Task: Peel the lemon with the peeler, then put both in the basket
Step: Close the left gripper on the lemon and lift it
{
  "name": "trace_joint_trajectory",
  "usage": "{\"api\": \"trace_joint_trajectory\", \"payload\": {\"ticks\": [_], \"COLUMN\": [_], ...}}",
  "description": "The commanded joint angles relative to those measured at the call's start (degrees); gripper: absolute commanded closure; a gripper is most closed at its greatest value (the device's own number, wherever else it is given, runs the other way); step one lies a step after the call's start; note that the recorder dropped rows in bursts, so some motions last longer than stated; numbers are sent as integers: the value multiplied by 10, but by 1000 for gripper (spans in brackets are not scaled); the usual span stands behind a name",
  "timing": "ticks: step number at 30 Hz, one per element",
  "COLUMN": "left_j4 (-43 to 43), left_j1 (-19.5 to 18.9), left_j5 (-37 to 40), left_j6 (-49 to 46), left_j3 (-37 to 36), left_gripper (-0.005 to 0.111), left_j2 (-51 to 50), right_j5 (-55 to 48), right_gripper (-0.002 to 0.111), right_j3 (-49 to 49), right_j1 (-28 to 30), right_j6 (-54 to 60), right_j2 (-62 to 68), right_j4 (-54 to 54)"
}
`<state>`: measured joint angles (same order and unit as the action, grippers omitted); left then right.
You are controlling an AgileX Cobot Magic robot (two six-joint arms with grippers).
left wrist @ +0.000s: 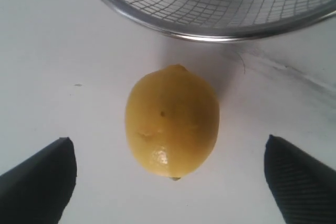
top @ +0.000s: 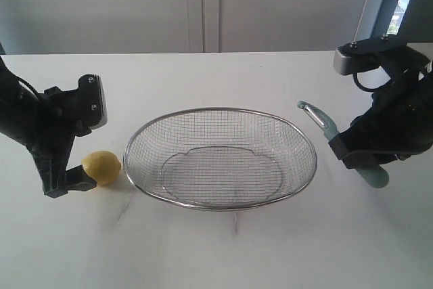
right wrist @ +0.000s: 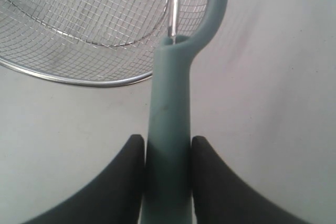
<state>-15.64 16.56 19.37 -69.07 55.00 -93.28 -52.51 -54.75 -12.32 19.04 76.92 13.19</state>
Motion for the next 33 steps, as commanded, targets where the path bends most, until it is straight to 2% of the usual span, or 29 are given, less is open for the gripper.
{"api": "trace_joint_trajectory", "payload": {"ticks": [1, 19, 27, 33], "left_j4": [-6, -6, -6, -6], "left_j1": [2, 2, 33, 38], "left_j5": [-6, -55, -62, -67], "left_j6": [-3, -20, -33, -34], "left_j3": [-3, -3, -3, -3], "left_gripper": [10, 10, 10, 10], "left_j2": [-22, -75, -92, -94], "right_j5": [4, 4, 4, 4], "right_gripper": [108, 108, 108, 108], "right_j3": [1, 1, 1, 1], "right_j1": [4, 4, 4, 4], "right_j6": [0, 0, 0, 0], "right_j2": [-5, -5, -5, -5], "right_j4": [2, 2, 2, 2]}}
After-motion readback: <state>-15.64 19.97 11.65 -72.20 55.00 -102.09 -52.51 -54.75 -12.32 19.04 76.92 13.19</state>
